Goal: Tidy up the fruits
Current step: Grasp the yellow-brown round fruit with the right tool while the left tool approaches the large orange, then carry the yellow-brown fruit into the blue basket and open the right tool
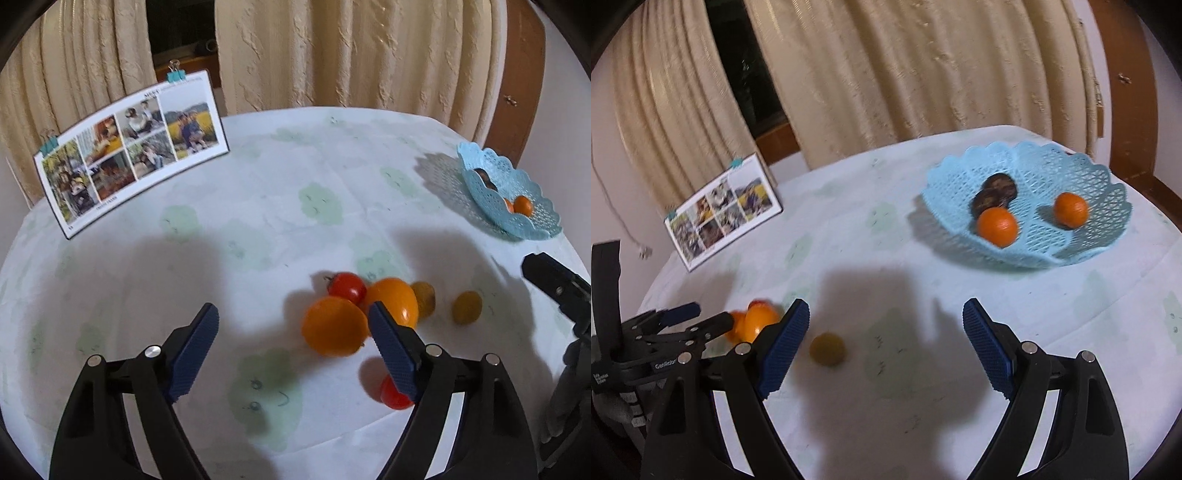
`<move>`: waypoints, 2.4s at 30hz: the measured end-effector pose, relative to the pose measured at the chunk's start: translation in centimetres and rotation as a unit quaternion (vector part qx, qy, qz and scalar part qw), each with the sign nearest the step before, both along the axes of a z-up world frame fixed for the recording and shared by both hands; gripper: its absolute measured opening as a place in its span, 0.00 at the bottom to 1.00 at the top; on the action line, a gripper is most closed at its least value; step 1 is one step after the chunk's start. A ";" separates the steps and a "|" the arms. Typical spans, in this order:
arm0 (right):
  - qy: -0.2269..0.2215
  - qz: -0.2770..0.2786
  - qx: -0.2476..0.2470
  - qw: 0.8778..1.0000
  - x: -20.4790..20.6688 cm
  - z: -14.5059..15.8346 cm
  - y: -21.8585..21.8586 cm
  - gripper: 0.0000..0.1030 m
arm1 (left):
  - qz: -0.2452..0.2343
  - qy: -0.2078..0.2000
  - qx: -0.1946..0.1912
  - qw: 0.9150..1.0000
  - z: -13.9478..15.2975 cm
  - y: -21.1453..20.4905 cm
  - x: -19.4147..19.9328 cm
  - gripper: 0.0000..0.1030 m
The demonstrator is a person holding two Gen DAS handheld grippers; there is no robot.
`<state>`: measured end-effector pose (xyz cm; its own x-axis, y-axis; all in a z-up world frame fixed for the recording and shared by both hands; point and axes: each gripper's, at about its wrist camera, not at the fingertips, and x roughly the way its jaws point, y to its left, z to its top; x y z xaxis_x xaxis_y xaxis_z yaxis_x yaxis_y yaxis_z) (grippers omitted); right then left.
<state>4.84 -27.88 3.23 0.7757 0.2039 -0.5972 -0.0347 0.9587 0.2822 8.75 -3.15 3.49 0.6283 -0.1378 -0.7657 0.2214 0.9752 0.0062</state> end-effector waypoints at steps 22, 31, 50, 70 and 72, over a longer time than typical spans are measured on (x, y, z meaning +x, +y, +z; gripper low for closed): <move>0.059 0.075 -0.020 0.995 1.0 -2.1 3.3 0.83 | -0.033 0.021 -0.056 0.998 -0.9 0.5 -0.1 0.59; 0.087 0.105 -0.098 0.986 2.2 -3.2 6.3 0.37 | -0.029 -0.002 -0.041 0.999 -0.2 0.6 -0.6 0.59; 0.063 0.073 -0.064 0.993 1.4 -1.5 3.9 0.29 | -0.040 -0.005 -0.033 0.999 -0.4 1.2 -1.4 0.60; 0.010 0.023 -0.025 0.999 0.1 1.1 -0.1 0.29 | -0.059 0.019 -0.038 0.997 -1.0 -0.7 -0.4 0.58; 0.001 0.005 -0.019 1.000 -0.1 1.6 -1.4 0.29 | -0.064 0.016 -0.047 0.997 -0.8 -0.7 -0.2 0.56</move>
